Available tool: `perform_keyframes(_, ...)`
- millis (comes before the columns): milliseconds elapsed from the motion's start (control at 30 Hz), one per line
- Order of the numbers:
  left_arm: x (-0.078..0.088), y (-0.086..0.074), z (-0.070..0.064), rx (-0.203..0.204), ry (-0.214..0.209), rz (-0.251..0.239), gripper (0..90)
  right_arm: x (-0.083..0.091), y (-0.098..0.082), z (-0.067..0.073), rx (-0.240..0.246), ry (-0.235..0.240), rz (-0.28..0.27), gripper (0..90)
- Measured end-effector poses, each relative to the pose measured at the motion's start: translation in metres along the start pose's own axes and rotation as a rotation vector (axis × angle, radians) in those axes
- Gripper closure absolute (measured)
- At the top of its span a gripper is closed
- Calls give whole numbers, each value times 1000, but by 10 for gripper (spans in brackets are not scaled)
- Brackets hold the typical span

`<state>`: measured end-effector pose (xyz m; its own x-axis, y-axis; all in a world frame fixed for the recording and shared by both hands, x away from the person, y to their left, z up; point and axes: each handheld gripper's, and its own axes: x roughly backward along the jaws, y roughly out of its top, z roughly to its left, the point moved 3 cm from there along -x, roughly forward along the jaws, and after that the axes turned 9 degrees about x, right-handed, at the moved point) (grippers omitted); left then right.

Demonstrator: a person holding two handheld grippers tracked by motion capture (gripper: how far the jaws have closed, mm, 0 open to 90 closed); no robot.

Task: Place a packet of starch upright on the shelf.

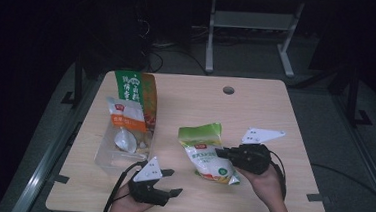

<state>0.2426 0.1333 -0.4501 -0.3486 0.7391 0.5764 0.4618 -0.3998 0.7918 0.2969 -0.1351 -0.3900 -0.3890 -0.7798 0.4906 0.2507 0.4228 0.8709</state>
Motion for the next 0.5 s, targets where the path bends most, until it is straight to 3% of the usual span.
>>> perform_keyframes(133,-8,10,2,19,3,-9,323,6,-7,-3,3,44,0,885)
perform_keyframes(500,-43,45,5,67,-25,9,312,15,-21,-15,22,66,39,873)
